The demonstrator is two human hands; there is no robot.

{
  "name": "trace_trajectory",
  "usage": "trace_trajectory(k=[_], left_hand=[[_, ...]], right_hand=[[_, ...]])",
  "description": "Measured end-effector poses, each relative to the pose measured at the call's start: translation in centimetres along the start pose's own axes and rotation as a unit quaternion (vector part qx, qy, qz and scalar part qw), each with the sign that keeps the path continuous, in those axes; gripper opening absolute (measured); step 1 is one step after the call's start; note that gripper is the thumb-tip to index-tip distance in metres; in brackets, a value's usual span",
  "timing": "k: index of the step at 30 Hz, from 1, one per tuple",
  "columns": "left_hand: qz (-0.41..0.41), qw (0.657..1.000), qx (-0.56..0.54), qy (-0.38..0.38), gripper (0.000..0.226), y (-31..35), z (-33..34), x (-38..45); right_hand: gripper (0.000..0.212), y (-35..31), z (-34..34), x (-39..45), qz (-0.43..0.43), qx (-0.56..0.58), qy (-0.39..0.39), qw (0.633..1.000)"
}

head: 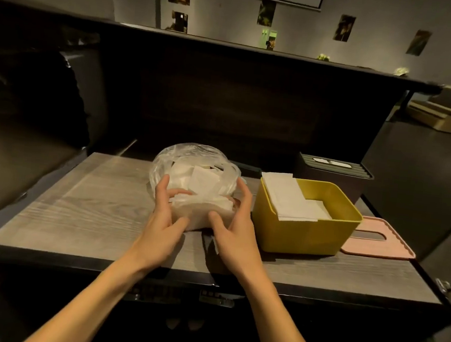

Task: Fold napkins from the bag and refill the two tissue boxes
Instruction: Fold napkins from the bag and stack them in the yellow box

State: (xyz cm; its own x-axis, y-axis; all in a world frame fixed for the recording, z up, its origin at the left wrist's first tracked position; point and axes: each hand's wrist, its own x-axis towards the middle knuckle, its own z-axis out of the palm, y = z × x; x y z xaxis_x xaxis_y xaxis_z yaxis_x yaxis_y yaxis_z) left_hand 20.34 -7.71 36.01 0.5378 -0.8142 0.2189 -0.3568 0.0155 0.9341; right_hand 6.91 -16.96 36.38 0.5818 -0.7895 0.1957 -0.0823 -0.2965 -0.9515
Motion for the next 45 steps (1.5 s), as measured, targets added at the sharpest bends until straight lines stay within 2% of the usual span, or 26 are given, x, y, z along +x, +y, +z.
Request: trace_trajectory(k=[2,5,8,11,14,18,21,25,31,35,38,42,45], left_hand=[[-0.007,1.0,-0.021,0.01,0.087,-0.1,0.0,0.1],[-0.007,1.0,0.001,-0.018,0.098,-0.2,-0.1,0.1],[-0.012,0.999,0.009,-0.039,0.104,-0.5,-0.2,0.3],[-0.012,0.999,0.022,-0.04,0.091,-0.3,0.2,0.5],[0.017,0.999,0.03,-0.016,0.079,0.1,0.2,0.1],[0.017,0.996,0.08,-0.045,0.084,-0.6,-1.1,0.1],[0.018,0.993,0.114,-0.037,0.085,-1.0,-2.0,0.2],[-0.006,0.995,0.091,0.029,0.075,-1.2,-3.4,0.6],[0.003,0.998,0.046,0.032,0.066,2.3,-4.3,1.4],[0.03,0.999,0.024,0.016,0.061,5.8,-3.5,2.6],[0.058,0.998,0.017,0.011,0.062,8.4,-1.4,4.1],[0.072,0.997,0.024,-0.03,0.065,11.3,3.1,6.4],[0.073,0.994,0.029,-0.079,0.063,13.4,6.8,8.1]], right_hand=[[0.084,-0.2,0.0,0.1,0.003,-0.002,-0.019,1.0],[0.094,-0.3,0.0,0.2,0.002,-0.038,-0.08,0.996],[0.095,-0.1,0.0,0.4,0.008,-0.015,-0.047,0.999],[0.083,0.2,0.1,0.6,-0.004,-0.052,-0.043,0.998],[0.075,0.2,0.1,0.5,-0.025,-0.059,0.002,0.998],[0.074,0.6,-0.1,0.3,-0.019,-0.111,-0.021,0.993],[0.052,0.6,-0.6,0.1,-0.028,-0.148,0.005,0.989],[0.032,-0.3,-0.3,-0.3,-0.052,-0.178,0.022,0.982],[0.028,-4.3,-1.5,-0.2,-0.124,-0.204,0.01,0.971],[0.024,-7.1,-4.0,-0.2,-0.173,-0.223,0.012,0.959],[0.02,-8.5,-7.4,0.1,-0.185,-0.23,0.042,0.955],[0.018,-8.6,-12.9,0.5,-0.169,-0.235,0.089,0.953],[0.03,-8.0,-16.5,0.2,-0.135,-0.252,0.107,0.952]])
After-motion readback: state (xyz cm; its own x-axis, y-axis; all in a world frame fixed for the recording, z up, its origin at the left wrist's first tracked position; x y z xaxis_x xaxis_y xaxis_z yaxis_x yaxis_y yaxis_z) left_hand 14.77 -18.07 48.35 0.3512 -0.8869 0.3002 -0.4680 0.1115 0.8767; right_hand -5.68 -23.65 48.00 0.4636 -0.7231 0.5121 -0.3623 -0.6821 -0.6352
